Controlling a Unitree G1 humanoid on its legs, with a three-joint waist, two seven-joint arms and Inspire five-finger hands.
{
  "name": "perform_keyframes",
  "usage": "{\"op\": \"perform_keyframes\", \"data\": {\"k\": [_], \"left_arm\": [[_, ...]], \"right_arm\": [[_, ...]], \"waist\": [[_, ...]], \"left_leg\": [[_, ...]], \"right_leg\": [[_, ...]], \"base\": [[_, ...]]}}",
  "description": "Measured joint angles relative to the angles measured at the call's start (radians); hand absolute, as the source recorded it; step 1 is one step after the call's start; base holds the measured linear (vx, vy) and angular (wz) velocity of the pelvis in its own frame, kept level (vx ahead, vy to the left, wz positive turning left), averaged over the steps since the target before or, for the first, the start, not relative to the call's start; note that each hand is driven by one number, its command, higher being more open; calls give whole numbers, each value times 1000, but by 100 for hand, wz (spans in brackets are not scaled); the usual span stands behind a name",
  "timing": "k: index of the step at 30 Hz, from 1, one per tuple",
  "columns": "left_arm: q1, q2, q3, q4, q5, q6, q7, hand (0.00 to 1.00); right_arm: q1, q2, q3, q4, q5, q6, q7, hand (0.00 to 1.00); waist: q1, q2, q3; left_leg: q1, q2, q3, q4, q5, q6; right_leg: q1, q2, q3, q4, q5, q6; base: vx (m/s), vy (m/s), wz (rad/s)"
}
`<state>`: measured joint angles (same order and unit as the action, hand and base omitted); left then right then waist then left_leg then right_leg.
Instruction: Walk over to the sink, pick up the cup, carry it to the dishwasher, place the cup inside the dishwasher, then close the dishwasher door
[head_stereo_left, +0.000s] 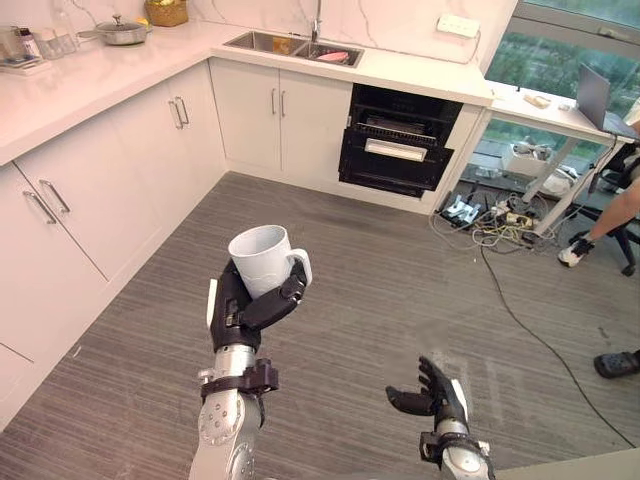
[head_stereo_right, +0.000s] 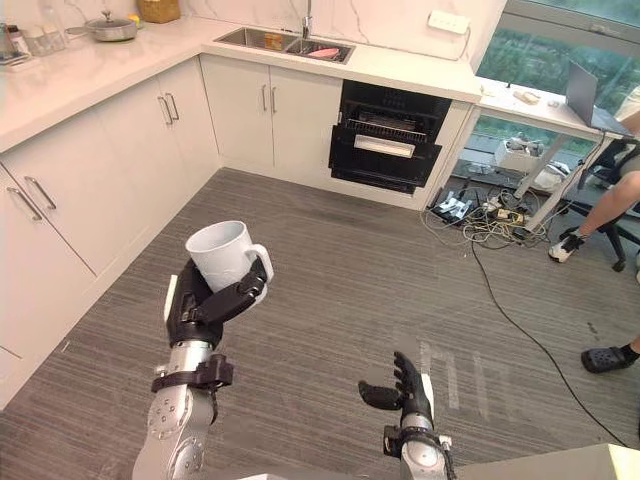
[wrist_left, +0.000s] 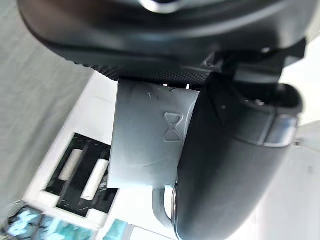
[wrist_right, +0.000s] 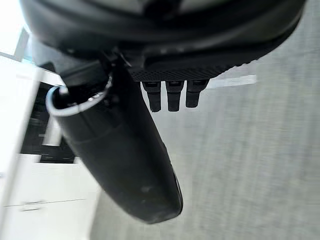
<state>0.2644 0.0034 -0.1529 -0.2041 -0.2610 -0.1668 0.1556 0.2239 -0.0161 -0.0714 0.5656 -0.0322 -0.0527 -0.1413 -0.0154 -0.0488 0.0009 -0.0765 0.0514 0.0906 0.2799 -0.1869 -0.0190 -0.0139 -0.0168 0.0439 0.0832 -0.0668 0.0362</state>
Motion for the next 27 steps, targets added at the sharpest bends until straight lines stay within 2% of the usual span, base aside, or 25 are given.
{"op": "perform_keyframes", "data": {"k": [4,6,8,9,10,11,12,13,14,16,17,18,19,20,21,22,23,24,25,26,27], "left_arm": [[-20,25,11,7,-16,14,-1,30],[-21,27,35,-8,-16,13,0,30],[-20,26,51,-35,-15,13,0,30],[-20,27,52,-40,-15,13,1,30],[-20,34,48,-48,-15,12,6,30],[-20,42,48,-54,-15,12,12,30],[-20,63,47,-57,-15,10,18,30],[-21,68,47,-58,-15,8,21,30],[-32,70,41,-61,-15,7,22,30],[-35,71,21,-61,-15,7,21,30],[-40,70,-2,-62,-15,7,21,30],[-44,69,-12,-62,-15,7,21,30],[-53,68,-24,-61,-14,7,20,30],[-59,58,-38,-60,-14,7,20,30],[-63,47,-45,-51,-14,6,19,30],[-66,28,-51,-50,-14,9,17,30],[-66,6,-55,-48,-14,10,15,30],[-64,-6,-55,-44,-15,10,14,30],[-62,-23,-56,-34,-15,11,10,30],[-54,-26,-58,-43,-15,8,-2,30],[-49,-26,-58,-51,-15,5,-7,30]], "right_arm": [[-67,-39,-7,50,0,12,-22,90],[-110,-45,-20,52,-1,11,-23,90],[-142,-58,-50,52,-6,10,-33,90],[-141,-63,-53,53,-6,10,-35,90],[-142,-69,-52,53,-6,11,-37,90],[-141,-68,-46,53,-6,12,-38,90],[-132,-58,-28,53,-7,19,-35,90],[-132,-54,-20,52,-7,19,-33,90],[-132,-52,-4,40,-7,19,-33,90],[-129,-53,-4,19,-8,20,-32,90],[-115,-54,-6,-25,-8,21,-33,90],[-109,-55,-6,-44,-8,21,-33,90],[-101,-58,-6,-71,-9,21,-33,90],[-93,-64,-5,-96,-9,21,-34,90],[-96,-73,-6,-99,-10,21,-34,90],[-99,-78,-6,-115,-10,23,-34,90],[-96,-77,0,-129,-10,27,-32,90],[-88,-75,3,-137,-10,27,-31,90],[-51,-69,5,-171,-9,26,-30,90],[-14,-62,13,-208,-9,19,-33,90],[-1,-56,16,-219,-9,16,-34,90]], "waist": [[3,8,32],[10,4,52],[0,-6,94],[1,-11,98],[0,-10,113],[0,-10,121],[0,-6,134],[-2,-1,137],[-5,-7,145],[-10,2,154],[-28,8,157],[-30,8,157],[-31,6,156],[-41,4,151],[-43,24,151],[-44,55,149],[-46,58,150],[-48,63,153],[-54,76,157],[-38,85,153],[-26,87,152]], "left_leg": [[-11,3,14,9,-5,-3],[-22,-2,29,26,-21,11],[-36,-46,9,94,-83,40],[-35,-61,4,99,-91,51],[-19,-77,-1,100,-115,99],[-4,-79,-7,99,-119,108],[24,-73,-31,97,-130,121],[29,-69,-42,97,-138,120],[50,-62,-70,90,-155,121],[85,-54,-99,67,-165,108],[125,-43,-131,40,-176,93],[144,-40,-144,27,-175,68],[168,-36,-160,16,-183,41],[212,-27,-189,-2,-193,22],[228,-8,-199,-2,-200,10],[225,22,-220,29,-189,-11],[217,22,-216,103,-143,-42],[196,27,-215,185,-110,-65],[120,48,-205,427,4,-100],[12,103,-144,675,116,-101],[-38,138,-99,777,112,-89]], "right_leg": [[-7,-3,-14,9,1,0],[-49,-10,-6,85,-42,11],[-117,-61,-29,305,-161,33],[-141,-80,-47,368,-177,38],[-195,-101,-63,508,-174,41],[-225,-106,-68,586,-162,33],[-270,-91,-85,661,-187,9],[-283,-81,-92,650,-200,6],[-317,-63,-103,619,-209,0],[-355,-34,-102,560,-205,6],[-397,-12,-96,475,-173,20],[-413,-5,-91,425,-147,18],[-433,0,-80,354,-91,10],[-427,6,-81,341,55,-10],[-417,13,-95,363,81,-2],[-410,20,-136,407,37,-22],[-385,20,-160,450,-4,-42],[-348,21,-179,446,-18,-50],[-248,28,-215,397,-37,-61],[-147,52,-216,322,-58,-73],[-99,66,-211,285,-70,-78]], "base": [[9,-21,7],[-20,34,-6],[-45,84,30],[2,123,38],[58,83,26],[158,74,34],[219,33,31],[303,-2,47],[272,-26,43],[363,-85,54],[432,-128,65],[493,-181,72],[554,-230,66],[599,-253,62],[639,-261,63],[625,-256,45],[597,-253,48],[555,-267,66],[632,-293,69],[625,-283,56],[514,-215,14]]}}
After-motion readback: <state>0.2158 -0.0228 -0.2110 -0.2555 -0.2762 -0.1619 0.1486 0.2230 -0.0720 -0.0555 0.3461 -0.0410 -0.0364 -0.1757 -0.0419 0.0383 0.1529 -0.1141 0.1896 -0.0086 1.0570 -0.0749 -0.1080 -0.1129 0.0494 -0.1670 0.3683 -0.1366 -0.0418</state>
